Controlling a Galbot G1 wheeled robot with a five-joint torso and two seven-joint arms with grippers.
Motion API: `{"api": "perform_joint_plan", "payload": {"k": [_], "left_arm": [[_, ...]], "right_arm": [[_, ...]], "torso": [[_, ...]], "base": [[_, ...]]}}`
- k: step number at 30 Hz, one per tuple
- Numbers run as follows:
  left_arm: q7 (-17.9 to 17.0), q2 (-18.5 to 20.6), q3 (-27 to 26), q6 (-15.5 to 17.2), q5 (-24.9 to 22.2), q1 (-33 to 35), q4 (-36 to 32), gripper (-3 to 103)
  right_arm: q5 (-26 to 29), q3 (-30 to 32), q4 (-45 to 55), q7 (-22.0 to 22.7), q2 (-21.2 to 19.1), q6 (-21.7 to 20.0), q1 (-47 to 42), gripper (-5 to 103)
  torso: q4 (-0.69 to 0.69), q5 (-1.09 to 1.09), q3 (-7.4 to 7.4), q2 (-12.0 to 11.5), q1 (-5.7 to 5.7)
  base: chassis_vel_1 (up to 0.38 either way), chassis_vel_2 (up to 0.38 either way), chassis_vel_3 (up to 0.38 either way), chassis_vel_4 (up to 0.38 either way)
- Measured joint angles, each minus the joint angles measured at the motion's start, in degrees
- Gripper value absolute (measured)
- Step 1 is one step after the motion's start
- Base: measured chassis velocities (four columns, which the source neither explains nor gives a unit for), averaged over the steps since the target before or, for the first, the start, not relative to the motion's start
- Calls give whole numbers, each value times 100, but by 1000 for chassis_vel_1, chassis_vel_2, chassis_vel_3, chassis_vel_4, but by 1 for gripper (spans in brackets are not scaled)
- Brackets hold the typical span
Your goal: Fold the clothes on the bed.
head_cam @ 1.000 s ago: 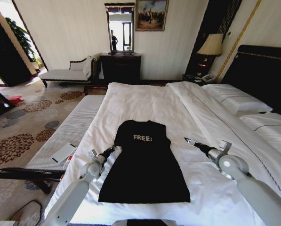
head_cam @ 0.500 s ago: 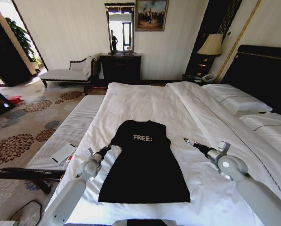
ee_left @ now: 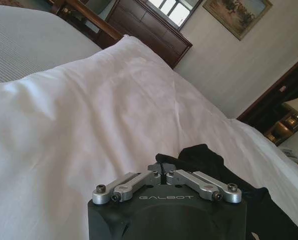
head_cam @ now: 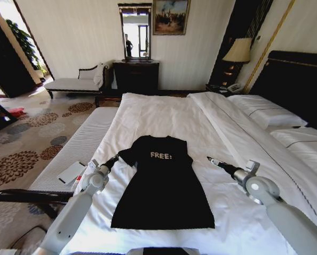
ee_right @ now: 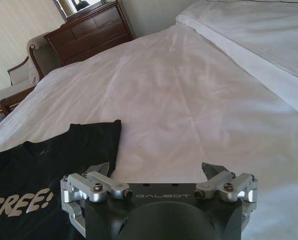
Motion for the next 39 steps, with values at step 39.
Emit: {"api": "perform_joint_plan", "payload": {"k": [39], "left_arm": [[39, 37, -69, -88, -218, -591, 800, 0]], "right_arm": [[-21, -160, -165, 2, -68, -2, 119, 100]], "torso": [[0, 0, 0, 0, 0]], "base": [[0, 0, 0, 0]]}}
